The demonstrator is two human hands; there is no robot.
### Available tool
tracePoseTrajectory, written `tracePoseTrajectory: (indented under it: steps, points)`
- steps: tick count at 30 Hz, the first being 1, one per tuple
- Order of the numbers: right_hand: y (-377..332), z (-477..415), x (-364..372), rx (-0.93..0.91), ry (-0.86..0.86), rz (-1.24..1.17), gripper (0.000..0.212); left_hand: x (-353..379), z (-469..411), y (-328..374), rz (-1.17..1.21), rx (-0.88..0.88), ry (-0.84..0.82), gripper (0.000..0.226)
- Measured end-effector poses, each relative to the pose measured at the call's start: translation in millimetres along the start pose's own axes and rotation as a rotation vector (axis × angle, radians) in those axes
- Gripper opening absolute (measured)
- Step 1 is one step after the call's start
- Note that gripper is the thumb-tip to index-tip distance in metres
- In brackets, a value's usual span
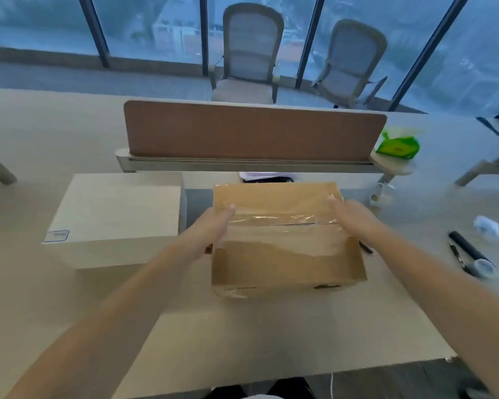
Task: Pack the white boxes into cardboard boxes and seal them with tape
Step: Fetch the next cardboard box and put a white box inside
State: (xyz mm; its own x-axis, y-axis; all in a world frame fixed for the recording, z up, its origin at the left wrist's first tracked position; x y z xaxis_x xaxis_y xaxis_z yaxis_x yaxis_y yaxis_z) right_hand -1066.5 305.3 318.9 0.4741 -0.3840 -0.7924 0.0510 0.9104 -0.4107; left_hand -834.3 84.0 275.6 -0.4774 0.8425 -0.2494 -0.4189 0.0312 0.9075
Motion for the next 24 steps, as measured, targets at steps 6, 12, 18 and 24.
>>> tracePoseTrajectory:
  steps: [6, 12, 18, 24]
  points:
    - [-1.9, -50.7, 18.0, -0.014, -0.078, -0.008, 0.057, 3.6, -34.1, -12.2, 0.035, -0.026, 0.07, 0.059]
    - [1.0, -94.8, 34.2, -0.046, -0.194, 0.03, 0.06, 5.7, -50.7, -43.0, 0.13, -0.196, 0.23, 0.055]
    - [-9.1, -123.8, 20.1, -0.091, -0.183, 0.001, 0.059, -9.2, -67.6, -21.7, 0.167, -0.198, 0.4, 0.058]
    - [-60.5, -148.8, -10.1, 0.045, -0.357, -0.546, 0.049, -44.0, -97.9, 35.5, 0.178, 0.016, 0.607, 0.056]
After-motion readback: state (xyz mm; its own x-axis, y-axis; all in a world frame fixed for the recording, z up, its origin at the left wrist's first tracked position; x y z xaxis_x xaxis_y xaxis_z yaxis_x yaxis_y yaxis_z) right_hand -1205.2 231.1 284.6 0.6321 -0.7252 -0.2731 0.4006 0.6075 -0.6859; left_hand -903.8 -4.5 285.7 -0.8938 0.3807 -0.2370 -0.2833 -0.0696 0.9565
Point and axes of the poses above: each hand's wrist, its own z-axis away from the middle knuckle, its own x-axis out of the palm, y = z × x, the point moved 8 cm from there along -z, towards the middle knuckle, and after that the axes turned 15 degrees about x, right-handed, at the moved point
